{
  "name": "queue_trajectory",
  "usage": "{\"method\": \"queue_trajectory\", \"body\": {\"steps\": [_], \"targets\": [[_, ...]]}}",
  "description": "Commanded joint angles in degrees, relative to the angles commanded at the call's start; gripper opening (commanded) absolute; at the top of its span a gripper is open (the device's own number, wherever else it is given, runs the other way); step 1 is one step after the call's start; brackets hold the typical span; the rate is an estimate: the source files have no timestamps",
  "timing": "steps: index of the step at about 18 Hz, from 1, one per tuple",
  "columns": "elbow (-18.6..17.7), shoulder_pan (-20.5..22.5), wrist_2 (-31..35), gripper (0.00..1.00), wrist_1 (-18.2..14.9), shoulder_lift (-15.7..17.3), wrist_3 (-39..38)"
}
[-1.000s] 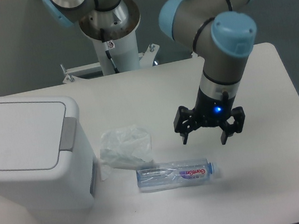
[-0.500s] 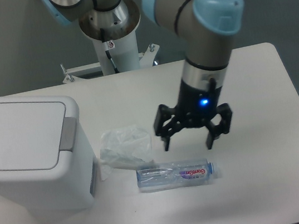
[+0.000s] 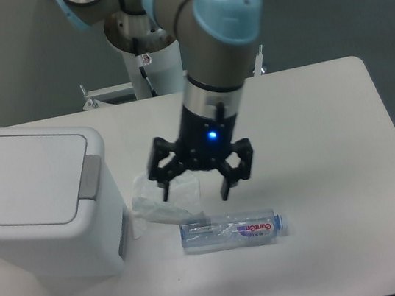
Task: Open the trash can
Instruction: 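Move the open gripper across the table toward the trash can lid, then lower the gripper finger onto the lid's grey button and press it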
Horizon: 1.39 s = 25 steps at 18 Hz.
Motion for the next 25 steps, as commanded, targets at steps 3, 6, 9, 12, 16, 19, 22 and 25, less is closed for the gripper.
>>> {"method": "queue_trajectory", "body": {"steps": [3,6,9,12,16,19,22,25], "targets": [[-1.1,-0.7,-0.1,1.0,0.0,1.5,-0.4],[-1.3,-1.7,-0.1,1.0,0.0,1.8,-0.5],[-2.6,-2.1,0.0,1.0,0.0,2.4,-0.5],[-4.7,-2.5,0.1,1.0,0.1,3.6,-0.5],[-6.5,-2.5,0.2,1.0,0.3,4.7,-0.5],[-6.2,-2.5,0.1,1.0,0.3,4.6,-1.0],[-6.0,-2.5,0.1,1.0,0.3,4.6,-3.3],[-5.7,-3.4,0.1,1.0,1.0,4.6,-4.0]]}}
